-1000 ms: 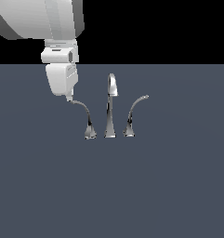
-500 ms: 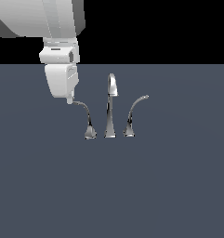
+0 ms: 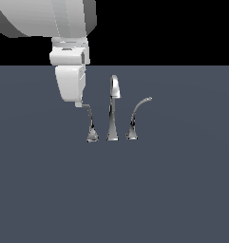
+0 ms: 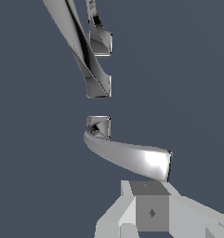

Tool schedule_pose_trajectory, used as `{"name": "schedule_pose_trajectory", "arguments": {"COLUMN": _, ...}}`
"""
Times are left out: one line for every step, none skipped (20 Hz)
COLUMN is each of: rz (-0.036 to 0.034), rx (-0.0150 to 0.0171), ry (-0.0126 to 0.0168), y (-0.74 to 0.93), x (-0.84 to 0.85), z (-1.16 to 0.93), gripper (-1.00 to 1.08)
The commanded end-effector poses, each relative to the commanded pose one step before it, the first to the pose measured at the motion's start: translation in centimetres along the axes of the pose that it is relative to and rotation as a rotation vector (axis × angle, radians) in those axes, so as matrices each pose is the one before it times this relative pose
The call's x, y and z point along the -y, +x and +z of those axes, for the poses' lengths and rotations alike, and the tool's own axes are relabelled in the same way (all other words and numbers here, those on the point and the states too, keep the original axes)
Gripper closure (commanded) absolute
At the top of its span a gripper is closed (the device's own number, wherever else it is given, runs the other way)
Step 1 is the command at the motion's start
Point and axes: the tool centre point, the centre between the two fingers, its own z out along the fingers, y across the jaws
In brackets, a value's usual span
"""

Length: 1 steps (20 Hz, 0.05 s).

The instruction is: Turn on the faucet by rotating a designated handle.

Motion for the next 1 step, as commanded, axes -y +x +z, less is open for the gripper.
{"name": "schedule_pose_trajectory", "arguments": {"rz": 0.03018, "rx": -0.00615, "ry": -0.02527, "y": 2.407, "x": -1.013, "z": 0.837, "gripper": 1.08}}
